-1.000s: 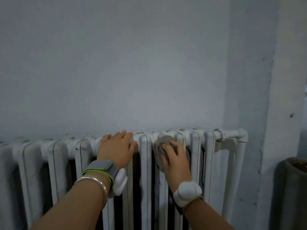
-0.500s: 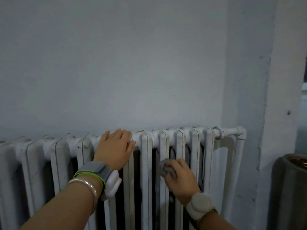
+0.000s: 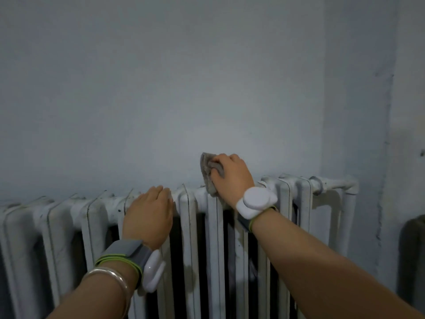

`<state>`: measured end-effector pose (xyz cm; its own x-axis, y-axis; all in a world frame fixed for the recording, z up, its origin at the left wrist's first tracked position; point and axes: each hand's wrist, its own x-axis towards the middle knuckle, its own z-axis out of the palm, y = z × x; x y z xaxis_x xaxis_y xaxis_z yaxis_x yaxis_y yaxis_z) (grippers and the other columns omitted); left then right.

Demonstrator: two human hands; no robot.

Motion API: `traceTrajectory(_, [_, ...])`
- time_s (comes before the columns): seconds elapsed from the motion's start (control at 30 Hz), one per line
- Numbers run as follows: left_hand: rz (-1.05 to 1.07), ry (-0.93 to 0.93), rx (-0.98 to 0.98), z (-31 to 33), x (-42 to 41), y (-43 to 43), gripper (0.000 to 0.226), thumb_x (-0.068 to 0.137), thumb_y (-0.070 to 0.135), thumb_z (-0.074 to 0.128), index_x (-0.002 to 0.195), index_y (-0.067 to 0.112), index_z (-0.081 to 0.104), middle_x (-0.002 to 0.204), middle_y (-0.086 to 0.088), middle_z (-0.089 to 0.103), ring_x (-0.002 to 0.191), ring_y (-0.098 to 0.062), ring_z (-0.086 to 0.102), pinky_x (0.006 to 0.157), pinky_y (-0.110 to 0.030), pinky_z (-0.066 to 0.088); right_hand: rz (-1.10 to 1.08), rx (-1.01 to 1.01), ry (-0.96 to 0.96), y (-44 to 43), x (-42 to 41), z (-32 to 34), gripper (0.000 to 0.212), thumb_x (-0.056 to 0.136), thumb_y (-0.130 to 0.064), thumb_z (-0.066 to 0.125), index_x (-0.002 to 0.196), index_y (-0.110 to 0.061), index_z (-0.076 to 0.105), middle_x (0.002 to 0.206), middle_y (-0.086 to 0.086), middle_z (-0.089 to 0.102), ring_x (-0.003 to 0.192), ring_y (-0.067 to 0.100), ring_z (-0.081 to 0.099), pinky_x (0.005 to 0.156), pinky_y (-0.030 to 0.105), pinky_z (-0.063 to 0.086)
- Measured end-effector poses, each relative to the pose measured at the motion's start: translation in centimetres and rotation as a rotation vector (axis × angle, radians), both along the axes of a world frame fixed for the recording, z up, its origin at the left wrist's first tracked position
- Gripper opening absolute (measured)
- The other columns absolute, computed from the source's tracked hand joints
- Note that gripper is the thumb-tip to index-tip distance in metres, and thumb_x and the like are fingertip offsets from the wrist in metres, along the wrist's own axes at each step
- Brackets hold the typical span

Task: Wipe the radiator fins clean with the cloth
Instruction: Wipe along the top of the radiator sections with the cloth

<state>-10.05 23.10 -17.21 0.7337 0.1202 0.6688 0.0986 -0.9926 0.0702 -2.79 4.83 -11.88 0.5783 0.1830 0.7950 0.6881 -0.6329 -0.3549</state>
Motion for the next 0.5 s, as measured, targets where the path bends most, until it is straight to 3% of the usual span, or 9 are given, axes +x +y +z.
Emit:
traceTrajectory(0.2, [0.014,0.043,0.056,0.3,-0.1,0.1,0.040,0.088,0.029,0.029,0.099,0.010,0.062,0.101,-0.009,0.064,0.084,-0.031,0.064,0.073,-0.041,0.054,-0.031,-0.467,0.376,2.5,0.9,1.4,0.038,0.099,-0.027,0.038,0.124,-0.008,0.059,0.128,0.014,0.058,0.117,0.031,0.053,0.094,0.031,0.042])
traceTrajectory(0.37, [0.037,0.018,0.027,0.5,-0.4,-0.2,0.034,0.082,0.023,0.036,0.086,0.008,0.066,0.087,-0.010,0.069,0.070,-0.029,0.067,0.062,-0.037,0.056,-0.018,-0.428,0.384,2.4,0.4,1.2,0.045,0.099,-0.033,0.033,0.115,-0.002,0.062,0.119,0.017,0.061,0.109,0.032,0.056,0.088,0.031,0.044])
traceTrajectory(0.5, [0.033,0.025,0.020,0.6,-0.4,-0.2,0.028,0.081,0.020,0.042,0.087,0.008,0.066,0.088,-0.011,0.068,0.070,-0.030,0.066,0.062,-0.037,0.055,-0.025,-0.361,0.300,2.1,0.5,-0.1,0.037,0.098,-0.029,0.036,0.092,-0.003,0.063,0.101,0.017,0.063,0.094,0.033,0.059,0.074,0.032,0.043])
